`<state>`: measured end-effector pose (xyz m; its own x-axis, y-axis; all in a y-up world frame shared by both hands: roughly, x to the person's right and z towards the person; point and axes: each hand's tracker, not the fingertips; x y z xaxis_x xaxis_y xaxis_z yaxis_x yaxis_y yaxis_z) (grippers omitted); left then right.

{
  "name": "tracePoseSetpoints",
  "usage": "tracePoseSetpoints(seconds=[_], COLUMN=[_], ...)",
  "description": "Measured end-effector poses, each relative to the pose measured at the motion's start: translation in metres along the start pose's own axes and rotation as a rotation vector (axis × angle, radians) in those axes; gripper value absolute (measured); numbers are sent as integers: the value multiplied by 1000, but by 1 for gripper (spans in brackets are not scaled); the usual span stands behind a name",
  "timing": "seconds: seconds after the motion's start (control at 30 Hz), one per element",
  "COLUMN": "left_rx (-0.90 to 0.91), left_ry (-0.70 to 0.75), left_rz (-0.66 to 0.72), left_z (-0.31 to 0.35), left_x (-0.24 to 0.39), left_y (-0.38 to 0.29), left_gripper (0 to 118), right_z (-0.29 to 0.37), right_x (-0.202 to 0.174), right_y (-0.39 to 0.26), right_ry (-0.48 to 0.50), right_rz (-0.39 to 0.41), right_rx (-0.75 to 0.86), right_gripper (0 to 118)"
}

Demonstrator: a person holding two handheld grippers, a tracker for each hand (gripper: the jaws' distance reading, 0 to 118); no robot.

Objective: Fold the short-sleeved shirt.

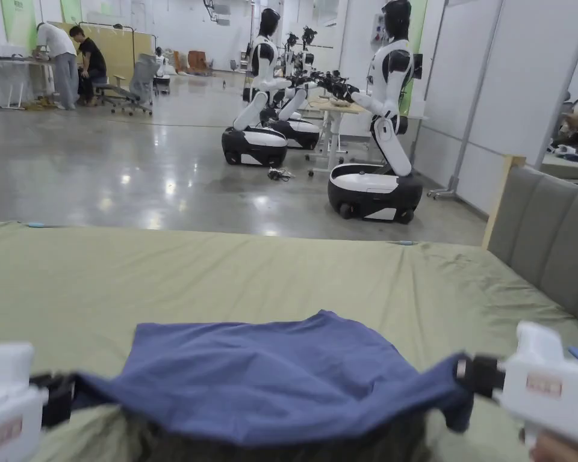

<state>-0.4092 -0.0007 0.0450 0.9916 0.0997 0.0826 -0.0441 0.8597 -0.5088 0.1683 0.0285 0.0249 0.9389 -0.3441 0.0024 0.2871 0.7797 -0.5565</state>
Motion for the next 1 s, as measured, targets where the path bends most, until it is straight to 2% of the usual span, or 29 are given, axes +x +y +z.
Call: tracePoseSetpoints(seconds=[0.13, 0.2, 0.23, 0.27, 0.3, 0.37, 0.4, 0.43, 0.47, 0.5, 0.57, 0.6, 0.63, 0.67, 0.7, 0.73, 0.77, 0.8, 0.87, 0.9, 0.93, 1.0], left_rx=[-209, -255, -243, -223, -204, -129, -106, -62, 18, 66, 132, 147, 151, 153, 150, 136, 126, 102, 96, 39, 36, 4], left_ry=[38, 106, 120, 98, 94, 108, 95, 79, 118, 154, 97, 96, 111, 108, 110, 108, 100, 137, 157, 91, 91, 114], left_rz=[-48, -102, -101, -69, -35, -65, -81, -102, -138, -164, -177, -177, -177, -181, -177, -168, -164, -166, -173, -128, -99, -147], left_z=[-14, -26, -27, -25, -22, 4, 18, 33, 47, 60, 83, 95, 100, 104, 106, 108, 109, 104, 97, 94, 90, 82], left_x=[-5, -7, -11, -15, -17, -10, -8, -3, -1, 5, 12, 28, 32, 34, 35, 40, 39, 41, 37, 34, 32, 29], left_y=[-79, -101, -103, -99, -95, -78, -73, -70, -73, -73, -75, -77, -80, -83, -85, -83, -84, -85, -87, -86, -86, -90], left_gripper=[1, 1, 2, 7, 16, 36, 70, 104, 106, 106, 106, 106, 106, 105, 103, 79, 38, 0, 0, 0, 0, 0], right_z=[-21, -31, -37, -38, -32, -19, -7, 6, 16, 24, 53, 62, 68, 74, 77, 78, 78, 74, 72, 68, 68, 65], right_x=[26, 38, 44, 49, 53, 54, 48, 45, 43, 38, 11, 2, -2, -6, -11, -17, -20, -24, -24, -26, -32, -32], right_y=[-97, -121, -126, -124, -120, -109, -100, -100, -100, -100, -96, -101, -106, -111, -117, -121, -124, -129, -130, -132, -126, -127], right_ry=[-113, -184, -192, -188, -203, -218, -189, -112, -136, -124, -112, -121, -133, -142, -155, -181, -189, -159, -95, -119, -133, -116], right_rz=[47, 82, 72, 57, 62, 102, 96, 93, 98, 121, 168, 219, 276, 327, 377, 404, 412, 399, 330, 329, 336, 314], right_rx=[-192, -232, -247, -229, -177, -109, -130, -13, 9, 17, 80, 127, 153, 183, 211, 215, 200, 194, 156, 148, 144, 135], right_gripper=[2, 2, 5, 20, 29, 59, 105, 116, 111, 111, 115, 114, 107, 93, 65, 17, 0, 0, 0, 0, 0, 0])
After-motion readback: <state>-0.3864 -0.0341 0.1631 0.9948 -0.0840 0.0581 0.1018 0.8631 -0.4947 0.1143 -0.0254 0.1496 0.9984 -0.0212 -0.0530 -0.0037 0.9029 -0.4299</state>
